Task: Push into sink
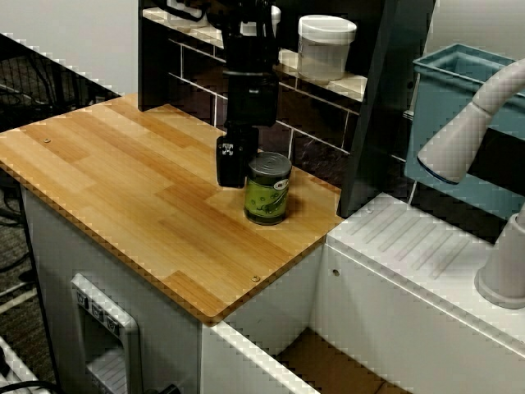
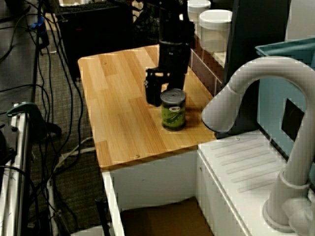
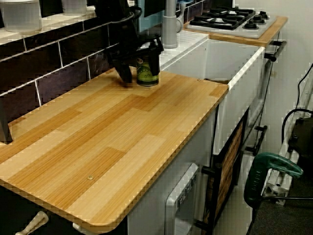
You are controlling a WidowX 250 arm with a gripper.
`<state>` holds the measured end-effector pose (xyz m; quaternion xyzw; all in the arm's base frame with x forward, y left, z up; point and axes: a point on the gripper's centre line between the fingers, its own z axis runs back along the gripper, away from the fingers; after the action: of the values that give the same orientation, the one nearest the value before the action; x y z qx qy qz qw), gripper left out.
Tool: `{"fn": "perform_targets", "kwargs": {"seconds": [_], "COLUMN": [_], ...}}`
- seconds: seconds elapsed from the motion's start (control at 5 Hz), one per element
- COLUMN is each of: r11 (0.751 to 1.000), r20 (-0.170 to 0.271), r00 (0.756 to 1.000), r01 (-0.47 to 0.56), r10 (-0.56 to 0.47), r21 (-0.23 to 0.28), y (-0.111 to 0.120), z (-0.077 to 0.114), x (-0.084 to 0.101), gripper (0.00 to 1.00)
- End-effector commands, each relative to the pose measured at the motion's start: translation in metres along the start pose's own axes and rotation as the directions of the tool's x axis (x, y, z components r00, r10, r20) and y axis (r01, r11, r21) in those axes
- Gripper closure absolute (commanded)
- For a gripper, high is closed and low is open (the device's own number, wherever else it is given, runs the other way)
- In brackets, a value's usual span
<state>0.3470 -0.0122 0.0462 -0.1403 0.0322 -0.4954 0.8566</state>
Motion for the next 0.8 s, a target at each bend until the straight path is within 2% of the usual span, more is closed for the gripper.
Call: {"fn": "perform_targets", "kwargs": {"seconds": [0.0, 0.6], "r11": [0.995, 0.984], "r20": [0.024, 0.031], "r00": [0.995, 0.983], "r01": [0.096, 0.180], "r10": [-0.097, -0.179], "r21": [0.035, -0.020], "y": [-0.047, -0.085], "z": [0.006, -0.010], "x": [0.042, 0.067], "gripper": [0.00, 0.00]}}
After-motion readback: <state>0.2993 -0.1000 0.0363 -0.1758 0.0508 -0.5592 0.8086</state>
